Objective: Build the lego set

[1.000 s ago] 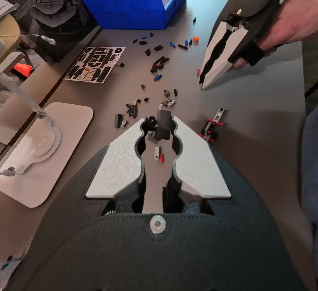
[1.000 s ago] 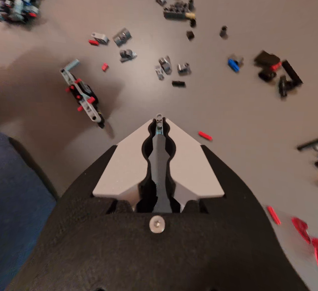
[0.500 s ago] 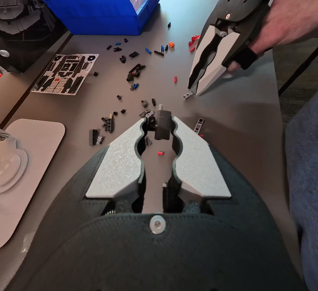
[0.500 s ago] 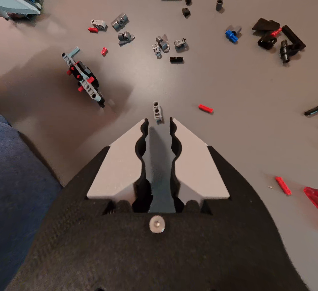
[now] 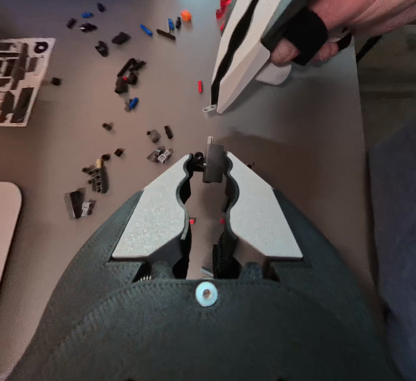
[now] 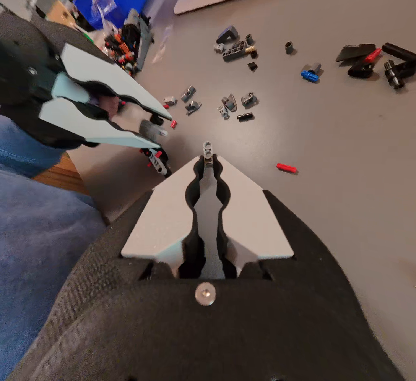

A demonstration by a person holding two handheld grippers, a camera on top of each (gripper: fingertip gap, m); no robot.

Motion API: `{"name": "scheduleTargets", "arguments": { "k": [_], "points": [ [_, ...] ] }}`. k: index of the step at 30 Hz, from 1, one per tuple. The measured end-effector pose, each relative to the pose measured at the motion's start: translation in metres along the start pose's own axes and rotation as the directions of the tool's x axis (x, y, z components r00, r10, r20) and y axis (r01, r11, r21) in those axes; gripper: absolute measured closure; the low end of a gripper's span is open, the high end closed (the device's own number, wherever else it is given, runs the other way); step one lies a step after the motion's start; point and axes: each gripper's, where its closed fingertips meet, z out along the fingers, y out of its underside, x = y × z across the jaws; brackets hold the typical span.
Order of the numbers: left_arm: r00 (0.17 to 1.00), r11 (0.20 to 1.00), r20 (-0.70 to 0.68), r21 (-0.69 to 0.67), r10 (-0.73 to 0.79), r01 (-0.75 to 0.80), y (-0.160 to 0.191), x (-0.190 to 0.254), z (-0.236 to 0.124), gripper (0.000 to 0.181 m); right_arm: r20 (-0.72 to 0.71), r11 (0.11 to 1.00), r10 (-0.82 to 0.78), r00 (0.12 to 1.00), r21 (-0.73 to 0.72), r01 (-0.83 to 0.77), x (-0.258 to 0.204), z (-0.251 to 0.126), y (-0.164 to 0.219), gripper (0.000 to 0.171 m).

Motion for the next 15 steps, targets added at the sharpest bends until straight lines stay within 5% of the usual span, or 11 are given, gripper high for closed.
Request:
{"name": "scheduleTargets", "arguments": {
  "k": [7,15],
  "points": [
    [0.994,0.988,-0.094,-0.142,0.056,-0.069,-0.011,0.004,0.045,0.156,-0.238,0.983,-0.158,0.958,-0.127,0.130,0.032,-0.003,0.019,0.163],
    [0.983,0.967,-0.158,-0.222,0.093,-0.127,0.001,0.007,0.066,0.156,-0.176,0.990,-0.118,0.977,-0.096,0.103,0.024,-0.006,0.019,0.147]
  ]
}}
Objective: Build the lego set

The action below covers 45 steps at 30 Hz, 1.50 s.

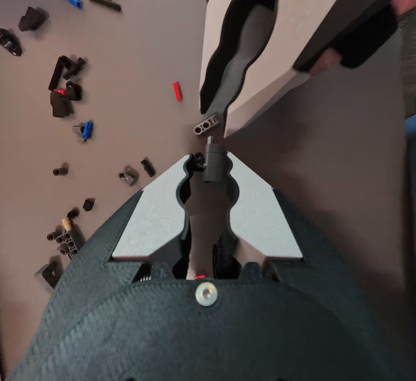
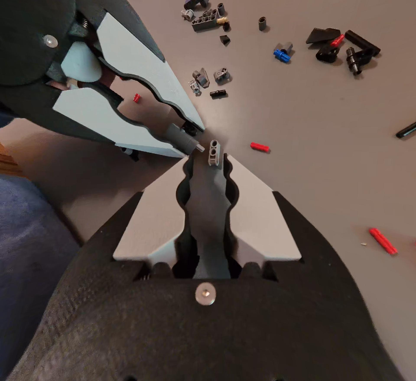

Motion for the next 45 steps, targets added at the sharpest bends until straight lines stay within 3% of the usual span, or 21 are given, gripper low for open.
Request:
{"name": "scheduleTargets", "arguments": {
  "k": [9,30,45],
  "points": [
    [0.999,0.999,-0.024,0.023,0.028,-0.027,-0.003,0.001,0.002,0.156,0.040,1.000,0.001,0.999,-0.010,0.000,-0.001,0.005,0.005,0.158],
    [0.995,0.991,-0.025,0.088,0.099,-0.096,0.002,-0.006,-0.002,0.148,0.017,0.999,0.047,0.999,0.013,-0.047,-0.003,0.003,0.007,0.155],
    [0.989,0.988,-0.049,0.067,0.139,-0.136,0.004,-0.001,-0.002,0.158,-0.022,0.999,0.044,0.999,0.005,-0.044,0.002,0.008,0.004,0.169]
  ]
}}
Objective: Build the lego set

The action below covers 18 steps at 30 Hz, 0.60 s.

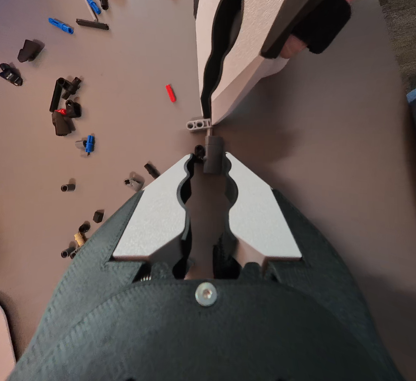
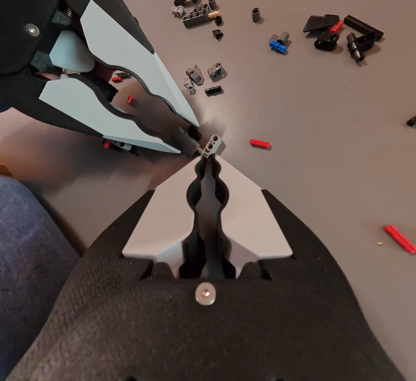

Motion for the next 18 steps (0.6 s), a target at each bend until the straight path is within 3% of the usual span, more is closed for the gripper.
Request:
{"name": "scheduleTargets", "arguments": {
  "k": [18],
  "points": [
    [1.000,1.000,-0.011,0.020,-0.009,0.009,0.0007,0.0003,-0.0002,0.158,0.019,0.998,0.059,0.998,0.001,-0.059,-0.0015,0.0003,0.0011,0.171]
  ]
}}
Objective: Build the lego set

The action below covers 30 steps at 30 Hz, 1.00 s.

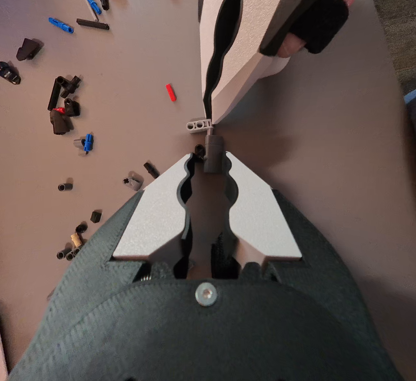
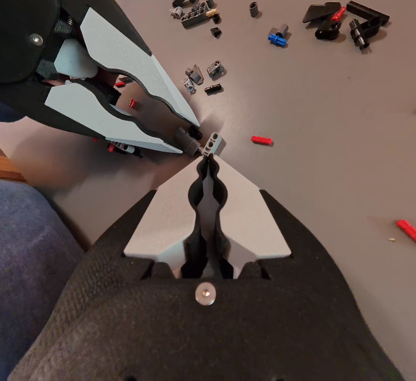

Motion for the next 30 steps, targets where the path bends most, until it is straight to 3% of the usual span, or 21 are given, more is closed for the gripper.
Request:
{"name": "scheduleTargets", "arguments": {
  "k": [13,30],
  "points": [
    [1.000,1.000,-0.014,-0.001,-0.015,0.015,0.001,-0.001,0.000,0.158,-0.056,0.999,0.047,0.997,0.028,-0.045,-0.005,0.005,-0.002,0.171],
    [0.997,0.999,-0.073,-0.037,0.015,-0.018,0.001,0.004,-0.001,0.157,0.069,0.998,-0.008,0.998,0.062,0.004,-0.006,-0.012,-0.014,0.161]
  ]
}}
